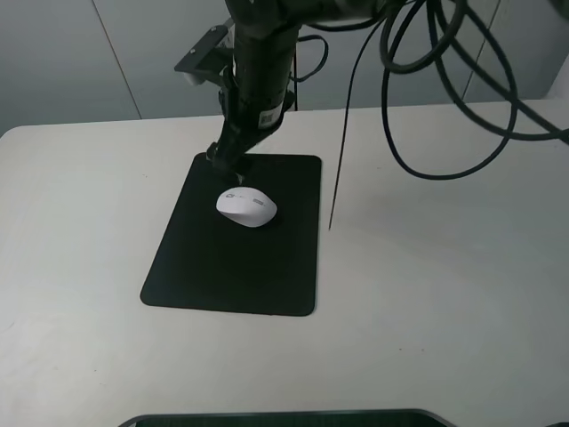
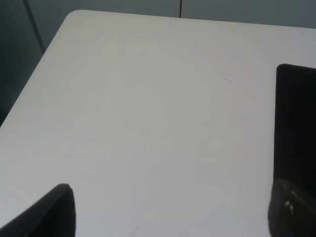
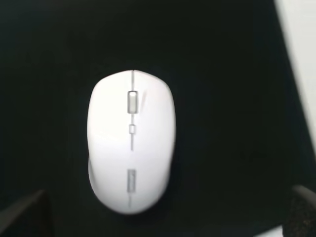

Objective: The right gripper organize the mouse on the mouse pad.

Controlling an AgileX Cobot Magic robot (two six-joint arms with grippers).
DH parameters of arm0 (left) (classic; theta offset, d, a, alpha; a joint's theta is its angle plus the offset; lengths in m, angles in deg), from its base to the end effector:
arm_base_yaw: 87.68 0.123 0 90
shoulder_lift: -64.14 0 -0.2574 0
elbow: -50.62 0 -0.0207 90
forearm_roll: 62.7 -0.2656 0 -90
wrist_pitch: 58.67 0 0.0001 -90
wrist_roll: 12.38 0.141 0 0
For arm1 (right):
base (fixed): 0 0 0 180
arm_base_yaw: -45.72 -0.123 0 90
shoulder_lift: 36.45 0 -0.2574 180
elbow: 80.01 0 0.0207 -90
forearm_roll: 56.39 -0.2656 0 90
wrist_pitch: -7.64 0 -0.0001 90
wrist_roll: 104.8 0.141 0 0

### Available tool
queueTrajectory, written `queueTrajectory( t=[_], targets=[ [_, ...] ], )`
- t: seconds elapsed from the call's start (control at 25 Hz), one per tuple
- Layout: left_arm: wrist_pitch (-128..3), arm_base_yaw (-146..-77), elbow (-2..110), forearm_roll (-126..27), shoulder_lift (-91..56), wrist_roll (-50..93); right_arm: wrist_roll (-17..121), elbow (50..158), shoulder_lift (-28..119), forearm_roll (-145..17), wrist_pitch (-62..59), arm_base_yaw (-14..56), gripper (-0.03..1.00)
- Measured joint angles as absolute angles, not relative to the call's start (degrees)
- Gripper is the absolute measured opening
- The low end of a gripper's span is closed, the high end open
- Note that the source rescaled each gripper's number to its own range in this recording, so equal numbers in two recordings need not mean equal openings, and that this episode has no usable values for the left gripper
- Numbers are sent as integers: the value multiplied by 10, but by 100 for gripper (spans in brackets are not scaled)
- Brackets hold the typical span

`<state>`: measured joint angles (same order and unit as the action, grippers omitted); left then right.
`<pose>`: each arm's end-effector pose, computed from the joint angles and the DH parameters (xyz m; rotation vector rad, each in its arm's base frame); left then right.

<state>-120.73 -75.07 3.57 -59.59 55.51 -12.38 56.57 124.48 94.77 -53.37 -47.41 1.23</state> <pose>0.0774 0.0104 0.2629 -0.2220 2.0425 0.0716 0.3424 0.3278 0.1262 -1.5043 2.3863 0.0352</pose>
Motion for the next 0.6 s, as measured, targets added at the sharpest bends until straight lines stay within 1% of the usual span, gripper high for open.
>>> queueTrajectory(
  t=[0.2,0.36,0.6],
  targets=[
    [-1207,-751,36,-596,555,-124,582,1245,880,-505,-501,14,100],
    [-1207,-751,36,-596,555,-124,598,1239,842,-490,-529,32,100],
    [-1207,-751,36,-596,555,-124,606,1161,772,-482,-539,75,100]
  ],
)
